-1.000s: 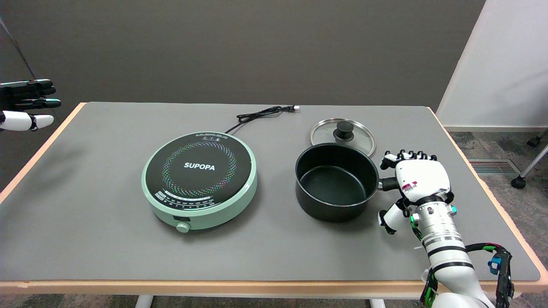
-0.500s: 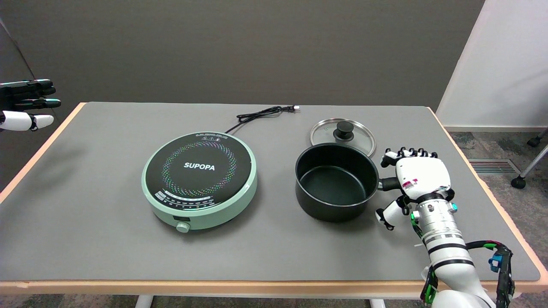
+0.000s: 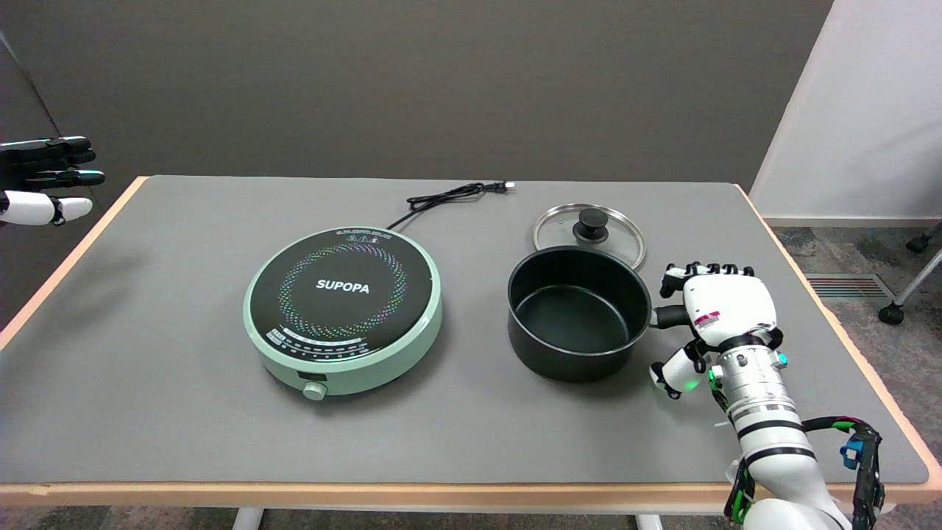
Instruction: Pick up the pot lid.
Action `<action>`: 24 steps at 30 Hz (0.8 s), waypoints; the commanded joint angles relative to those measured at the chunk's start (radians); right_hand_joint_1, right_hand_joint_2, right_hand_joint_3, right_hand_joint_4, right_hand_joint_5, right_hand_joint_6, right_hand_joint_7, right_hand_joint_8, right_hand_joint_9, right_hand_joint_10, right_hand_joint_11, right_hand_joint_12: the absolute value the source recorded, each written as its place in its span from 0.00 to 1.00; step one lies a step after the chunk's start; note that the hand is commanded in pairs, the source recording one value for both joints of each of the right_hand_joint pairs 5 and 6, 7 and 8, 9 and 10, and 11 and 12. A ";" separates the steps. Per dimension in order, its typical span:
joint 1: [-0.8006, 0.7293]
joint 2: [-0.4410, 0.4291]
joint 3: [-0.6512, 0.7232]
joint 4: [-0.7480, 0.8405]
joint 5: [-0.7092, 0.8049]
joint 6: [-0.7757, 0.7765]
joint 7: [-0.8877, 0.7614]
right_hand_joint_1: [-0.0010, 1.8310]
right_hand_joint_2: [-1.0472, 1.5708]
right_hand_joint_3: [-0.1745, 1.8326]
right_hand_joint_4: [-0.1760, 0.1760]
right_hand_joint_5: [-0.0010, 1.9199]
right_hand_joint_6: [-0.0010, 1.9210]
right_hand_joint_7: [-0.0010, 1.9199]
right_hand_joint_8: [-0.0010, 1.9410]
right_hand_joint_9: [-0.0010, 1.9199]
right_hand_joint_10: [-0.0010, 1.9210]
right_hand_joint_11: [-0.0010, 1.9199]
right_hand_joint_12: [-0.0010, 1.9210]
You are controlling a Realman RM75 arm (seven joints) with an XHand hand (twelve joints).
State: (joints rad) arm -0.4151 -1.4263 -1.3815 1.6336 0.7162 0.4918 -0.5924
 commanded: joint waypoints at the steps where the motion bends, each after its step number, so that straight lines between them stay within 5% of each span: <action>1: -0.001 -0.004 0.018 -0.037 0.001 -0.001 0.001 0.60 0.28 0.79 1.00 0.42 0.42 0.42 0.42 0.42 0.42 0.42 0.42; 2: -0.001 -0.004 0.019 -0.037 0.001 -0.001 0.001 0.60 0.28 0.82 1.00 0.46 0.46 0.46 0.46 0.46 0.46 0.46 0.46; 3: -0.001 -0.003 0.019 -0.037 0.001 -0.001 0.001 0.60 0.28 0.82 0.68 0.49 0.49 0.49 0.48 0.49 0.49 0.49 0.49; 4: -0.001 -0.002 0.019 -0.036 0.001 -0.001 0.001 0.61 0.28 0.81 0.57 0.51 0.51 0.51 0.50 0.51 0.51 0.51 0.51; 8: 0.000 0.000 0.019 -0.029 -0.004 -0.001 -0.002 0.63 0.38 0.61 0.40 0.66 0.66 0.66 0.66 0.66 0.66 0.66 0.66; 16: 0.013 -0.002 0.019 -0.034 0.000 0.005 0.001 0.65 0.46 0.46 0.25 0.80 0.80 0.80 0.80 0.80 0.80 0.80 0.80; 24: 0.038 -0.003 0.015 -0.058 0.001 0.012 -0.002 0.66 0.51 0.41 0.36 0.93 0.93 0.93 0.92 0.93 0.93 0.93 0.93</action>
State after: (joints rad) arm -0.4067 -1.4271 -1.3655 1.6029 0.7158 0.4912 -0.5925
